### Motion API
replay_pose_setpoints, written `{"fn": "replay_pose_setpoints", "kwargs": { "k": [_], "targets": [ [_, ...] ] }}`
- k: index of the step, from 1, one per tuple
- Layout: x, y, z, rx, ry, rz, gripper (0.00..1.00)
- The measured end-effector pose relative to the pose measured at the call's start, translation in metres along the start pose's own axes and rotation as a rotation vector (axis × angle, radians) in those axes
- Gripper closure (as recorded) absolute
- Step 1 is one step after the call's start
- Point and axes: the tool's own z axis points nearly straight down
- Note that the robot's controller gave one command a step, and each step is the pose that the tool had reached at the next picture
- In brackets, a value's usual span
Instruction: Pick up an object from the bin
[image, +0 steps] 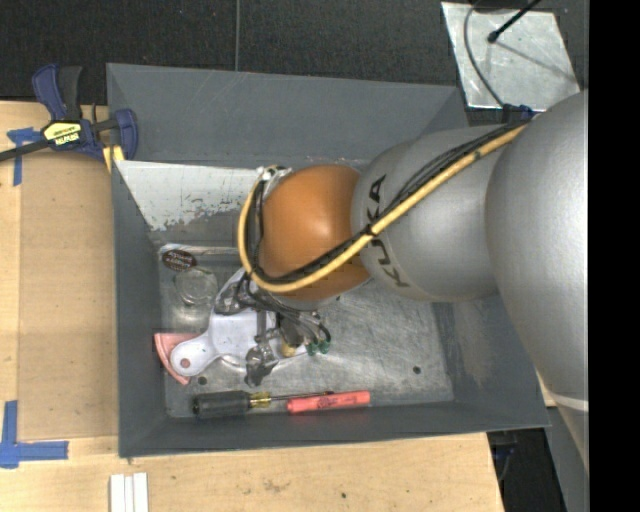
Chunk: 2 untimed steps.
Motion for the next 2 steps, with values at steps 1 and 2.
{"fn": "replay_pose_setpoints", "kwargs": {
  "k": [1,2],
  "targets": [
    [0.01,0.002,0.014,0.0,0.01,-0.062,0.0],
    [0.021,-0.012,-0.024,-0.001,0.011,-0.097,0.0]
  ]
}}
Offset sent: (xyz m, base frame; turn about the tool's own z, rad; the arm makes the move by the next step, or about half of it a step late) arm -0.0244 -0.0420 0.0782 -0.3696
